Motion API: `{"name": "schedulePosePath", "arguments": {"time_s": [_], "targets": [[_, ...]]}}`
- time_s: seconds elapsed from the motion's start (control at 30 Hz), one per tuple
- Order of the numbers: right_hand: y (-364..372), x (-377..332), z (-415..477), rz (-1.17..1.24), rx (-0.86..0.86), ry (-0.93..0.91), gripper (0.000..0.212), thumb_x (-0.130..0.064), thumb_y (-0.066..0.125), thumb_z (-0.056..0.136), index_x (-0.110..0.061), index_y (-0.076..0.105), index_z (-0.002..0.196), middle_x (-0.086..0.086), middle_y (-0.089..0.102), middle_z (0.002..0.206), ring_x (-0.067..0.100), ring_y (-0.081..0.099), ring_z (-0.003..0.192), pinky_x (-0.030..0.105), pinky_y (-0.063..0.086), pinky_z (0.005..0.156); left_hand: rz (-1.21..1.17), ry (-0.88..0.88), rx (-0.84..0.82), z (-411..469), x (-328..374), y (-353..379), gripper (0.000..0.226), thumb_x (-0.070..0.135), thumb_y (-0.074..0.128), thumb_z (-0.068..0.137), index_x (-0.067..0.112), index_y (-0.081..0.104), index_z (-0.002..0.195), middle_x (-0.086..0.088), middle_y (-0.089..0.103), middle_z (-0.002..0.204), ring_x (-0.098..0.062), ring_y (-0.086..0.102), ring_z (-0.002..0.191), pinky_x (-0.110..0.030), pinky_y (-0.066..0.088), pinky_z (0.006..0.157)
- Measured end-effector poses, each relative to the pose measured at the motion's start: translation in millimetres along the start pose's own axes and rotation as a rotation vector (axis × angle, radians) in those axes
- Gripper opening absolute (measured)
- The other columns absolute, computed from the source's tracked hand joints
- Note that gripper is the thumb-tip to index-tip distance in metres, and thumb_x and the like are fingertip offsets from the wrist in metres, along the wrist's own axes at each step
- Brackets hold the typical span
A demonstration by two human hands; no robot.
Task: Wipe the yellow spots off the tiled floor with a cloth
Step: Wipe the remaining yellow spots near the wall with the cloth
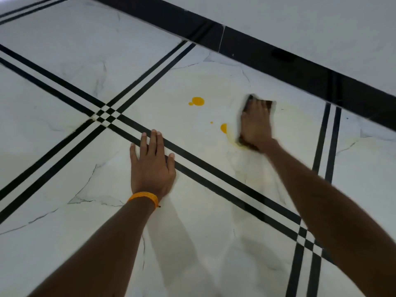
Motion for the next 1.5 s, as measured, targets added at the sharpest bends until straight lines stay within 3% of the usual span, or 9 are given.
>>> {"name": "schedulePosePath", "arguments": {"time_s": [0.17,0.3,0.4,0.53,0.67,0.87,1.13,1.3,1.5], "targets": [[14,-43,-137,0.002,-0.099,-0.435,0.066,-0.045,0.020,0.105,-0.010,0.018,0.161,0.004,0.014,0.169,0.021,0.009,0.157,0.040,0.008,0.128,-0.004,0.003,0.002,0,0,-1,0.068,0.044,0.023,0.103,0.008,0.014,0.160,-0.010,0.017,0.167,-0.030,0.011,0.155,-0.057,0.014,0.123],[-12,63,-100,-0.032,-0.023,-0.055,0.069,-0.046,0.016,0.104,-0.006,0.015,0.160,0.012,0.014,0.169,0.028,0.011,0.157,0.047,0.008,0.128,-0.012,-0.010,0.006,1,2,-3,0.066,0.041,0.023,0.104,0.008,0.013,0.160,-0.009,0.015,0.168,-0.029,0.010,0.155,-0.055,0.012,0.124],[-12,41,-33,-0.015,-0.018,0.169,0.071,-0.044,0.018,0.105,0.002,0.010,0.159,0.019,0.012,0.168,0.033,0.008,0.156,0.051,0.007,0.126,-0.035,-0.024,0.025,10,2,-2,0.063,0.036,0.021,0.104,0.008,0.012,0.160,-0.008,0.014,0.168,-0.028,0.008,0.156,-0.052,0.010,0.125],[19,-76,-63,-0.035,-0.013,-0.232,0.067,-0.040,0.022,0.105,-0.001,0.019,0.159,0.015,0.018,0.168,0.028,0.013,0.156,0.046,0.009,0.127,-0.064,-0.028,0.018,11,2,-1,0.062,0.035,0.021,0.104,0.008,0.012,0.160,-0.009,0.014,0.168,-0.028,0.007,0.156,-0.050,0.010,0.126],[13,-42,-125,0.038,-0.081,-0.485,0.068,-0.046,0.025,0.104,-0.007,0.024,0.160,0.008,0.020,0.168,0.023,0.014,0.157,0.045,0.013,0.127,-0.065,-0.023,0.024,13,4,-3,0.062,0.035,0.021,0.104,0.009,0.010,0.160,-0.008,0.012,0.168,-0.026,0.005,0.156,-0.049,0.008,0.126],[-4,10,9,-0.017,-0.039,0.030,0.071,-0.046,0.018,0.105,-0.003,0.011,0.160,0.016,0.011,0.169,0.031,0.009,0.156,0.048,0.007,0.127,-0.064,-0.027,0.021,12,3,-1,0.063,0.036,0.021,0.105,0.010,0.008,0.160,-0.007,0.010,0.168,-0.026,0.003,0.156,-0.047,0.005,0.126],[15,-75,-25,0.010,-0.101,-0.422,0.067,-0.043,0.021,0.105,-0.006,0.018,0.161,0.009,0.018,0.169,0.026,0.012,0.157,0.042,0.007,0.127,-0.051,-0.026,0.018,12,2,-1,0.063,0.037,0.014,0.104,0.010,0.007,0.160,-0.008,0.010,0.169,-0.027,0.004,0.156,-0.048,0.008,0.126],[9,-52,51,-0.015,-0.026,-0.085,0.065,-0.040,0.023,0.108,-0.002,0.014,0.160,0.016,0.013,0.169,0.031,0.010,0.156,0.049,0.007,0.127,-0.077,-0.032,0.017,13,4,-2,0.066,0.039,0.010,0.101,0.010,0.007,0.160,-0.007,0.009,0.169,-0.026,0.002,0.156,-0.047,0.007,0.126],[24,-192,26,0.031,-0.138,-0.622,0.060,-0.039,0.026,0.108,-0.009,0.019,0.160,0.009,0.017,0.169,0.027,0.013,0.156,0.043,0.008,0.127,-0.085,-0.022,0.005,14,4,-3,0.066,0.039,0.008,0.100,0.012,0.005,0.160,-0.006,0.006,0.169,-0.024,0.000,0.156,-0.047,0.005,0.127]]}}
Point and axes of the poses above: each hand's wrist, its own z-axis towards the middle knuckle, its own y-axis out of the palm, x = y × z, the point moved 3 cm from there along z, towards the middle knuckle
